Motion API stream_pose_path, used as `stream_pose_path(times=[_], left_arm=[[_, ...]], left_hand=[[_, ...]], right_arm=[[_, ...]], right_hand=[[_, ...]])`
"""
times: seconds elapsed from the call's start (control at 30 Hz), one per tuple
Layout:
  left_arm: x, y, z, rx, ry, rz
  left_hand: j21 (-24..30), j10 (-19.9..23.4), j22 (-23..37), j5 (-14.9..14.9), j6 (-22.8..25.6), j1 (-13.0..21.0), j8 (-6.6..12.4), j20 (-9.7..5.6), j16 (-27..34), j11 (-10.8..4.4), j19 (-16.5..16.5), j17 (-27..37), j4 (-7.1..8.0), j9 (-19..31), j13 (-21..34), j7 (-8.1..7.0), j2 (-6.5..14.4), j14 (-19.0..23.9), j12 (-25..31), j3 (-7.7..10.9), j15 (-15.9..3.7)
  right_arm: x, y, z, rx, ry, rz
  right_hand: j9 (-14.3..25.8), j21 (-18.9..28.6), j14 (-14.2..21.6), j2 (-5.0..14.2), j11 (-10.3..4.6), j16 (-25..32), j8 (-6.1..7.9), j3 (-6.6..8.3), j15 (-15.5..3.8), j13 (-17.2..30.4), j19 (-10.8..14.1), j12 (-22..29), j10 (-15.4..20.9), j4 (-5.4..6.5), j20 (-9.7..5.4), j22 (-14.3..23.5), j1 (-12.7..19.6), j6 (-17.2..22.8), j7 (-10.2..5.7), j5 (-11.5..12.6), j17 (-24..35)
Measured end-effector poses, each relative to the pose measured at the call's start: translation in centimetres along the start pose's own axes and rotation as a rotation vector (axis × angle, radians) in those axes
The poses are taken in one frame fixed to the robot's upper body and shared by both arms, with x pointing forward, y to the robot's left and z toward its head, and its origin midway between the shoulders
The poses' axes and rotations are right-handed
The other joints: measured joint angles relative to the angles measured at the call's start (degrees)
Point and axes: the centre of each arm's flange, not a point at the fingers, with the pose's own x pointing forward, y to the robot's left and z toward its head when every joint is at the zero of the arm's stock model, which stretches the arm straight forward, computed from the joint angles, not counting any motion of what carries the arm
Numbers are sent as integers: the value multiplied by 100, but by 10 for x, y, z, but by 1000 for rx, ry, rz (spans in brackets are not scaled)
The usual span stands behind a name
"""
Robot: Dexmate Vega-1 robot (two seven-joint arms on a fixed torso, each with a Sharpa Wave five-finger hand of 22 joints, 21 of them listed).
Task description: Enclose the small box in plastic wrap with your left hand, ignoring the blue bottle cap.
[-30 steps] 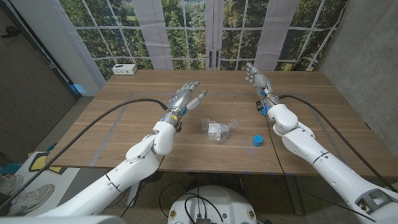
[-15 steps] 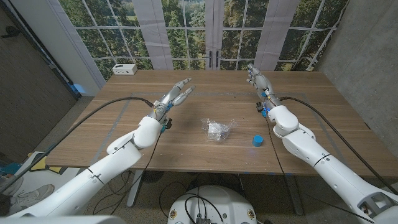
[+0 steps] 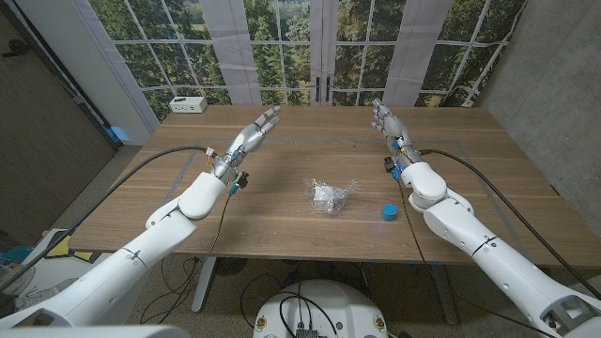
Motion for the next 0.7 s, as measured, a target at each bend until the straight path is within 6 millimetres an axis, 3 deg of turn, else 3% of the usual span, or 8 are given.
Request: stream_pose_path(times=[0.4, 0.7], left_arm=[[1, 17, -9, -193, -51, -12], [-2, 22, -16, -316, -41, -14]], left_hand=[[-44, -165, 0, 0, -155, -47, -27, -7, -46, -38, -35, -15, 0, -30, 0, -111, -148, -127, -88, -93, -20], [-89, -310, 0, 1, -371, -78, -71, 17, -68, -40, -107, -15, 0, -30, 1, -78, -178, -250, -133, -139, 43]], right_arm=[[4, 3, 6, -5, -4, -6], [-1, 8, 12, -12, -23, -4]], right_hand=[[0, 0, 0, -31, 0, 0, 0, -24, 0, 0, 31, 0, -1, 24, 31, 0, -31, 50, -13, 0, 0], [0, 0, 0, -60, -1, 0, 0, -47, 0, 0, 30, 0, -1, 47, 31, 0, -60, 50, -13, 0, 0]])
